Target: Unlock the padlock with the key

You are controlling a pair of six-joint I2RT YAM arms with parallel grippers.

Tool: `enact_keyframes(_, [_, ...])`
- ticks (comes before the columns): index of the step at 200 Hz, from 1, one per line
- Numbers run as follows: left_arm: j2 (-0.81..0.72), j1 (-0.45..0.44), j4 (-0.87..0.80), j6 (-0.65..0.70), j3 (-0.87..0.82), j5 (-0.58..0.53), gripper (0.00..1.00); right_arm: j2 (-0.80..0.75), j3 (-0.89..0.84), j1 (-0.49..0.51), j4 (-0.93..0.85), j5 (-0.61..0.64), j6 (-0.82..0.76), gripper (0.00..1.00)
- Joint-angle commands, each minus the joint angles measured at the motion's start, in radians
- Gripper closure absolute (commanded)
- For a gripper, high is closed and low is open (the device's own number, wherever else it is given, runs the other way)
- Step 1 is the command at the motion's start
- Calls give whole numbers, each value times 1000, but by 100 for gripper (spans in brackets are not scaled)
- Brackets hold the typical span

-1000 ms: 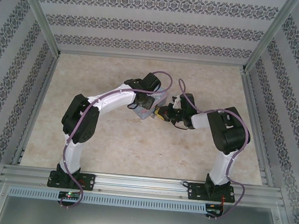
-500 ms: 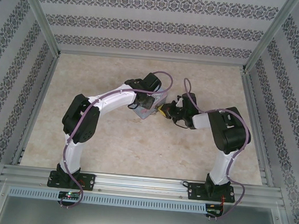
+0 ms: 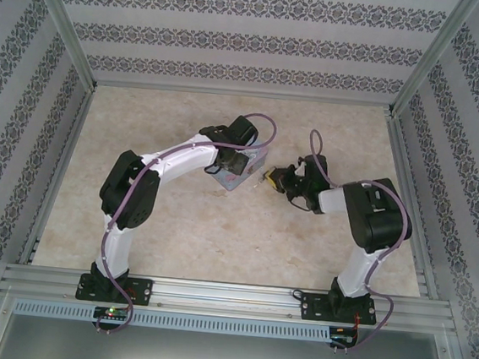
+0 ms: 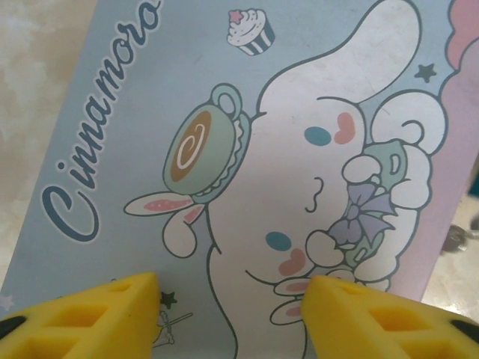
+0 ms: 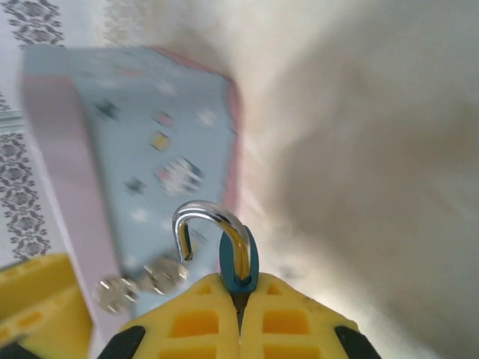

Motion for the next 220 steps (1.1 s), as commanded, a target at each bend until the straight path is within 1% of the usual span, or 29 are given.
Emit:
enact_keyframes(1, [31, -14, -129, -5, -56, 149, 37, -47, -64, -24, 26, -10, -36, 100])
enact_keyframes(6, [15, -12, -121, -12, -59, 162, 36, -55, -75, -29, 24, -14, -36, 100])
enact_keyframes(9, [4, -10, -114, -16, -61, 169, 35, -59, -82, -31, 20, -15, -36, 95])
enact_keyframes(10, [0, -10, -113, -18, -61, 171, 34, -61, -84, -33, 20, -17, -36, 95])
enact_keyframes(11, [-4, -10, -110, -19, -62, 173, 34, -62, -86, -34, 20, -17, -36, 89])
enact_keyframes(19, [-36, -4, -88, -32, -73, 190, 31, -79, -105, -42, 20, -20, -33, 68])
enact_keyframes(23, [-58, 0, -75, -39, -77, 198, 29, -91, -111, -47, 17, -20, -35, 58])
enact_keyframes(25, [-68, 2, -69, -40, -82, 201, 28, -98, -115, -49, 13, -22, -37, 55])
enact_keyframes(26, [-70, 3, -65, -42, -84, 203, 28, -102, -117, -49, 11, -23, -37, 55])
enact_keyframes(27, [-77, 4, -63, -45, -85, 205, 27, -106, -118, -51, 7, -23, -38, 50])
enact_keyframes(33, [-110, 12, -49, -55, -93, 214, 25, -129, -128, -58, -12, -25, -44, 38])
enact_keyframes(36, [-126, 16, -42, -60, -98, 217, 24, -145, -133, -61, -24, -24, -47, 24])
enact_keyframes(38, [-135, 20, -38, -65, -101, 219, 23, -156, -136, -64, -32, -23, -50, 18])
enact_keyframes(44, [-171, 29, -25, -74, -113, 220, 20, -189, -144, -73, -60, -24, -60, 6])
enact_keyframes(49, [-199, 39, -16, -79, -121, 218, 17, -218, -148, -82, -91, -25, -71, 3])
enact_keyframes(68, [-311, 78, 1, -94, -151, 204, 9, -345, -146, -117, -260, -11, -138, 2])
enact_keyframes(89, [-423, 134, 9, -96, -187, 166, 5, -497, -99, -160, -498, 42, -247, 2])
enact_keyframes(99, [-474, 163, 18, -97, -209, 129, 4, -561, -46, -177, -615, 81, -308, 2])
enact_keyframes(110, [-529, 197, 41, -89, -245, 79, 3, -615, 19, -196, -741, 152, -378, 2])
enact_keyframes(112, [-539, 202, 43, -90, -252, 66, 1, -624, 33, -200, -760, 167, -388, 2])
enact_keyframes(119, [-571, 226, 61, -91, -278, 31, 0, -647, 78, -210, -826, 228, -430, 2])
enact_keyframes(132, [-625, 271, 89, -91, -324, -26, 0, -672, 151, -234, -908, 317, -501, 2])
enact_keyframes(147, [-684, 320, 157, -71, -400, -96, 0, -675, 230, -255, -989, 455, -570, 2])
enact_keyframes(160, [-729, 363, 237, -47, -486, -161, 0, -674, 267, -274, -1006, 563, -621, 2])
enact_keyframes(169, [-756, 394, 307, -27, -551, -189, 0, -677, 271, -277, -1000, 664, -654, 2])
enact_keyframes(193, [-818, 453, 547, 65, -751, -257, 0, -694, 186, -278, -837, 852, -775, 2])
enact_keyframes(203, [-822, 478, 609, 92, -809, -281, 0, -692, 153, -278, -774, 878, -847, 2])
enact_keyframes(220, [-810, 527, 679, 114, -877, -276, 0, -667, 102, -279, -681, 892, -924, 2])
